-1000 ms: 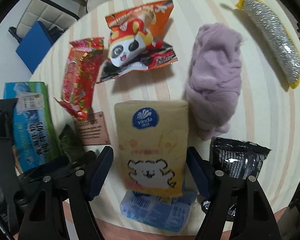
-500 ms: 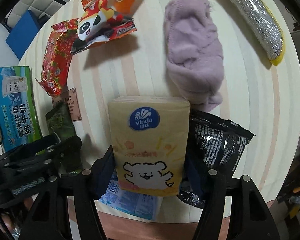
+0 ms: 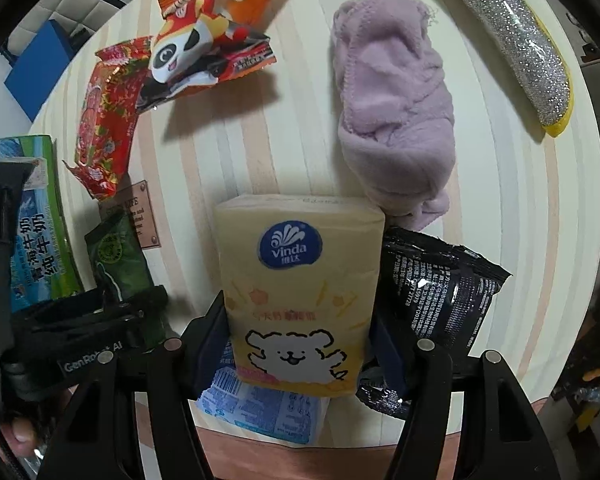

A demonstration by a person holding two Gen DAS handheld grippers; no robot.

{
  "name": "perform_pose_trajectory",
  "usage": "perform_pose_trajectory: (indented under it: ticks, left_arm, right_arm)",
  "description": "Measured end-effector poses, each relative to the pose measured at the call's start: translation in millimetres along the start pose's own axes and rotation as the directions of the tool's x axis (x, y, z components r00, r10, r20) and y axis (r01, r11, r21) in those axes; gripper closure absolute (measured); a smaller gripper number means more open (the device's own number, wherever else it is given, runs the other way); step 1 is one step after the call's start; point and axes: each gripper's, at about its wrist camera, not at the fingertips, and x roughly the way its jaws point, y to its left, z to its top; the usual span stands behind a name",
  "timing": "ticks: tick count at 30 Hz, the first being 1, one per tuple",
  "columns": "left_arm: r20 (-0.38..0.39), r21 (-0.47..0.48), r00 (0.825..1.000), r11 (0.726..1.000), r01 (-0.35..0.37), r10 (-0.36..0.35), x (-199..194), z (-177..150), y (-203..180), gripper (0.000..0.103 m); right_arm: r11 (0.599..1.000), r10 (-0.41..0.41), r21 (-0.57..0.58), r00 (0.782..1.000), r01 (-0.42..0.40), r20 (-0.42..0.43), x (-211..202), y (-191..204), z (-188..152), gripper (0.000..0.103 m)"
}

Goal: Organize soft objects
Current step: 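Grasp the green seaweed bag with left tool while right tool grasps yellow Vinda tissue pack, then carry both packs into the cardboard box and open both tools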

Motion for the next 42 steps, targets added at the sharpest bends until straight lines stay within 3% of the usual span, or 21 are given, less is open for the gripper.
perform_pose_trajectory:
  ticks: [2,5,11,14,18,21,25,29,33,38,42]
  left_arm:
    - [0.03,0.023,0.999,0.999,-0.028,0.027,-11,-7,0,0.065]
    - [0.091,0.031,0.995,0.998,-0.051,0.048,-25,-10,2,0.07]
    - [0.178,0.033,0.984,0.999,0.026,-0.031,-73,-33,23,0.071]
    - [0.249,0.051,0.965,0.996,0.077,-0.087,-111,-57,41,0.071]
    - [0.342,0.064,0.933,0.994,0.093,-0.11,-163,-101,68,0.071]
    - [0.393,0.045,0.912,0.993,0.107,-0.116,-199,-137,93,0.071]
    - [0.431,0.008,0.896,0.993,0.119,-0.111,-222,-158,124,0.071]
    - [0.436,-0.034,0.895,0.993,0.116,-0.09,-229,-153,176,0.071]
    - [0.414,-0.052,0.903,0.987,0.151,-0.117,-226,-134,224,0.071]
    - [0.357,-0.048,0.923,0.983,0.175,-0.147,-208,-84,280,0.071]
    - [0.294,-0.032,0.939,0.98,0.198,-0.18,-181,-44,301,0.071]
  right_arm:
    - [1.0,-0.017,0.001,1.0,0.017,0.005,4,4,-3,0.036]
    - [1.0,-0.024,0.011,0.999,0.023,0.029,5,12,-4,0.037]
    - [0.999,0.041,0.009,0.995,-0.041,0.086,-18,5,-42,0.038]
    - [0.998,0.067,-0.025,0.989,-0.065,0.13,-47,8,-59,0.038]
    - [0.99,0.116,-0.105,0.976,-0.098,0.186,-90,32,-90,0.038]
    - [0.977,0.158,-0.176,0.962,-0.12,0.221,-124,69,-109,0.038]
    - [0.953,0.224,-0.259,0.943,-0.158,0.248,-160,129,-122,0.038]
    - [0.933,0.253,-0.317,0.935,-0.168,0.247,-156,202,-120,0.038]
    - [0.931,0.254,-0.321,0.94,-0.174,0.228,-138,270,-102,0.038]
    - [0.936,0.214,-0.323,0.952,-0.136,0.219,-108,342,-78,0.038]
    - [0.948,0.165,-0.303,0.966,-0.098,0.202,-70,374,-50,0.038]
